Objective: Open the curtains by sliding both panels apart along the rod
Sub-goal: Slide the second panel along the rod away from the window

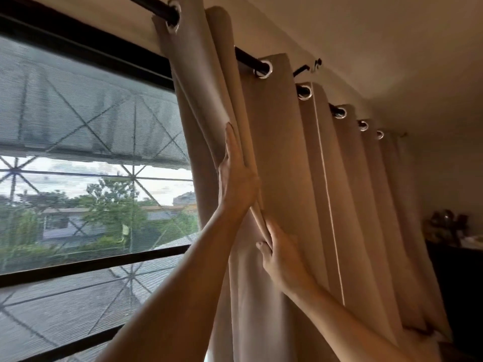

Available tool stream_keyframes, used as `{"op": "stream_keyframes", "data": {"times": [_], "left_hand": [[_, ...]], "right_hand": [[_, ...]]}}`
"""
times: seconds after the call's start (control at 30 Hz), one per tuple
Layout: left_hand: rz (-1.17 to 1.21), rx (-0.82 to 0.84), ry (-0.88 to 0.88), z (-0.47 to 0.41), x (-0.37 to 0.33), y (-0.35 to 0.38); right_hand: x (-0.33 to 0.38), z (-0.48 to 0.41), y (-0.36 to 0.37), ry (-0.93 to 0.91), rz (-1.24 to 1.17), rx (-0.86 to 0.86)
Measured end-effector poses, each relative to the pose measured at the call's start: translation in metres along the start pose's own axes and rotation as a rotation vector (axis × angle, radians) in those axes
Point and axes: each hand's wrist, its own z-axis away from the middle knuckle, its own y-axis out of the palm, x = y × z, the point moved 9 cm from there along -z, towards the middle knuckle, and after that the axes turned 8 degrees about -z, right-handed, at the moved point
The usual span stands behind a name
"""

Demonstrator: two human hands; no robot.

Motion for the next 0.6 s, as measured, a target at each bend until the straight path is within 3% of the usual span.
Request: {"op": "stream_keyframes", "data": {"times": [0.6], "left_hand": [[0.171,0.059,0.108,-0.017,0.010,0.171]], "right_hand": [[-0.149,-0.056,-0.034,-0.005,0.092,-0.015]]}}
